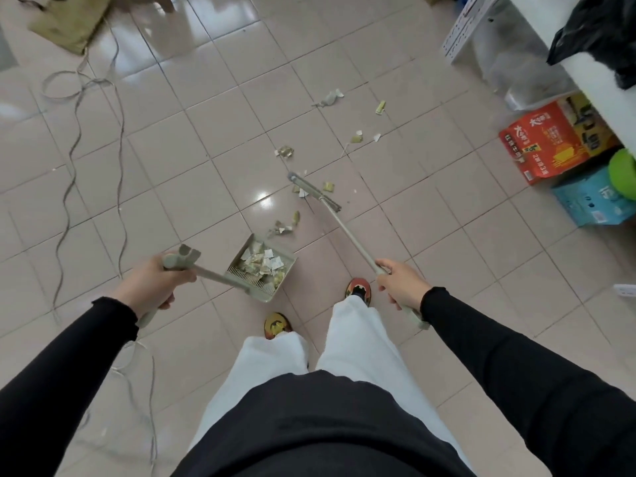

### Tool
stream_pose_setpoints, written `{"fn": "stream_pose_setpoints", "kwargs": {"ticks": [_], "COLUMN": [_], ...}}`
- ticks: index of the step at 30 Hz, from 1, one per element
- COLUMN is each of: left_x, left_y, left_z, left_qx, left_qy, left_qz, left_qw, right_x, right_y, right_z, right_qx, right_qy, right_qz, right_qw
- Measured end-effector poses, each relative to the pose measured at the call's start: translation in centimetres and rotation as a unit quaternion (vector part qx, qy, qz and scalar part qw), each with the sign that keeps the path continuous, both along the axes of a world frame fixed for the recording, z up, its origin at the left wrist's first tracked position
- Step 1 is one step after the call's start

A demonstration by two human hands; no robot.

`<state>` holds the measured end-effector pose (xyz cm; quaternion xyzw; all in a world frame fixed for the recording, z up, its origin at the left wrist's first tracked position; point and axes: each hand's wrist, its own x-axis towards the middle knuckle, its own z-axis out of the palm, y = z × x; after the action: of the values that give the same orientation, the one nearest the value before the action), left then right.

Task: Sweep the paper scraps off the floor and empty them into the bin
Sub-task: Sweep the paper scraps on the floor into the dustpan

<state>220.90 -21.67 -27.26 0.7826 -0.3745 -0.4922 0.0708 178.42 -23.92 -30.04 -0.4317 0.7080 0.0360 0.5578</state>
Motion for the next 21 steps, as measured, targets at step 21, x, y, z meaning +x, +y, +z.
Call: {"fn": "stream_pose_setpoints", "kwargs": {"ticks": [21], "left_x": [0.8], "left_y": [0.1], "left_z": [-3.2], "left_qx": [0.019], "left_qy": [0.015], "left_qz": [0.01], "left_qw": [1.0], "right_x": [5.5], "right_y": [7.9], "right_z": [2.8], "right_qx": [0.125], "right_qy": [-0.034], "right_qz": [0.065], "right_qw": [0.989]}}
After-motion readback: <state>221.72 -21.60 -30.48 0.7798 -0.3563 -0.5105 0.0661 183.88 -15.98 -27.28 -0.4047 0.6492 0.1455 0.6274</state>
